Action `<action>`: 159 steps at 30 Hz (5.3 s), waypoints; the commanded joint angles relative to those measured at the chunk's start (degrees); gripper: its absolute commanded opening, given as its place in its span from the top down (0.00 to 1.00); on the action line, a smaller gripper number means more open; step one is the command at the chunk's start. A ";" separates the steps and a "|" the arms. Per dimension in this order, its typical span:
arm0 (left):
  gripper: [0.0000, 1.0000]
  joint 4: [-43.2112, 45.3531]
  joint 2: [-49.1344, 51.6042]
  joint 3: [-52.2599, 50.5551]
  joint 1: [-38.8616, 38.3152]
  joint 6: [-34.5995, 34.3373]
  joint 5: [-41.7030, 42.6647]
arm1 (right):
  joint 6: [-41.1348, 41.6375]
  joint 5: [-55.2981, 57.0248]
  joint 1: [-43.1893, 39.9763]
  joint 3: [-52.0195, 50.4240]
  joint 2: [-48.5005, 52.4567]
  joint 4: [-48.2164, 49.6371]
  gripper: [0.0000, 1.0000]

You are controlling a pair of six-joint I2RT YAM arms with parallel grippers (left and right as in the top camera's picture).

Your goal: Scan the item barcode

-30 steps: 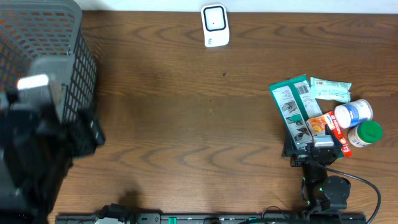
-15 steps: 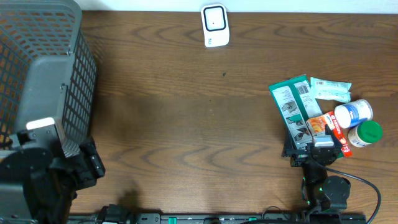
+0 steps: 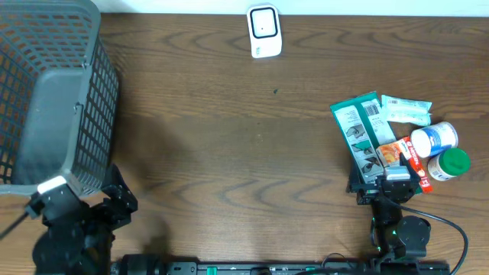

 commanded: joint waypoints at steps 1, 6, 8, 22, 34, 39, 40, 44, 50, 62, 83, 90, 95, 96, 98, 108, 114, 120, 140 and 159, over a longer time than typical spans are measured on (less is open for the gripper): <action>0.18 4.96 -6.10 -6.34 1.88 -1.14 3.30 | 0.20 0.68 -0.72 -0.07 -0.33 -0.28 0.01; 0.18 14.69 -14.64 -14.64 3.82 -1.11 5.75 | 0.20 0.70 -0.72 -0.07 -0.33 -0.28 0.01; 0.18 18.78 -16.70 -17.07 4.13 -1.11 6.10 | 0.20 0.70 -0.72 -0.07 -0.33 -0.28 0.01; 0.18 61.46 -18.62 -33.24 4.07 -1.55 9.29 | 0.20 0.70 -0.72 -0.07 -0.33 -0.28 0.01; 0.18 75.03 -18.62 -48.39 4.07 -1.53 9.22 | 0.20 0.70 -0.72 -0.07 -0.33 -0.28 0.01; 0.18 73.77 -18.62 -51.69 4.07 -1.51 9.03 | 0.20 0.70 -0.72 -0.07 -0.33 -0.28 0.01; 0.18 72.37 -18.62 -51.69 4.07 -1.49 9.01 | 0.20 0.70 -0.72 -0.07 -0.33 -0.28 0.01; 0.18 64.24 -18.64 -51.69 4.07 -1.51 9.05 | 0.20 0.68 -0.72 -0.07 -0.33 -0.28 0.01; 0.18 50.64 -18.64 -51.69 4.07 -1.51 9.07 | 0.20 0.70 -0.72 -0.07 -0.33 -0.28 0.01; 0.18 43.91 -18.64 -51.69 3.91 4.46 13.46 | 0.20 0.70 -0.72 -0.07 -0.33 -0.28 0.01; 0.18 44.50 -18.64 -51.69 3.91 21.27 18.03 | 0.20 0.70 -0.72 -0.07 -0.33 -0.28 0.01; 0.18 44.50 -18.51 -51.69 3.91 21.27 18.03 | 0.20 0.68 -0.72 -0.07 -0.33 -0.28 0.01; 0.18 44.50 -18.51 -51.69 3.91 21.27 18.03 | 0.20 0.70 -0.72 -0.07 -0.33 -0.28 0.01; 0.18 44.50 -18.51 -51.69 3.91 21.27 18.03 | 0.20 0.70 -0.72 -0.07 -0.33 -0.28 0.01; 0.18 44.50 -18.51 -51.69 3.91 21.27 18.03 | 0.20 0.70 -0.72 -0.07 -0.33 -0.28 0.01; 0.18 44.50 -18.51 -51.69 3.91 21.24 18.03 | 0.20 0.70 -0.72 -0.07 -0.33 -0.28 0.01; 0.18 44.50 -18.51 -51.69 3.91 21.27 18.03 | 0.20 0.70 -0.72 -0.07 -0.33 -0.28 0.01; 0.18 44.50 -18.51 -51.69 3.91 21.27 18.03 | 0.20 0.70 -0.72 -0.07 -0.33 -0.28 0.01; 0.18 44.50 -18.51 -51.69 3.91 21.27 18.03 | 0.20 0.70 -0.72 -0.07 -0.28 -0.28 0.01; 0.18 44.50 -18.51 -51.69 3.91 21.27 18.03 | 0.20 0.68 -0.72 -0.07 -0.28 -0.28 0.01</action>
